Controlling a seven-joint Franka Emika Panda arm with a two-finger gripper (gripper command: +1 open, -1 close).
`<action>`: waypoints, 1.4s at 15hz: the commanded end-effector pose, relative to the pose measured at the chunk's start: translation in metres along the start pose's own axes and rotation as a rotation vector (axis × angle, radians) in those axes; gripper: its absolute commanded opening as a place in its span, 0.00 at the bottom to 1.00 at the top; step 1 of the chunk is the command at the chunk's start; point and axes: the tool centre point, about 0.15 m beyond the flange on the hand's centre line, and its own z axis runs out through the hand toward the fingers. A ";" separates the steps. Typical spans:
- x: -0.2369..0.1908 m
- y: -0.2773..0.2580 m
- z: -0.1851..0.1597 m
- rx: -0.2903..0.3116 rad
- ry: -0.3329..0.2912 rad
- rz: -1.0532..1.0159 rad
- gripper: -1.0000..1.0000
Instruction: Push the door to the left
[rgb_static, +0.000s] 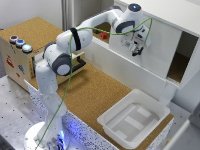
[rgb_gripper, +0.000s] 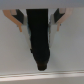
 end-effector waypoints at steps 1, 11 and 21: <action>-0.001 -0.069 0.003 -0.128 -0.010 0.015 0.00; -0.007 -0.145 0.006 -0.145 -0.006 0.045 0.00; 0.003 -0.249 0.008 -0.126 0.007 -0.070 0.00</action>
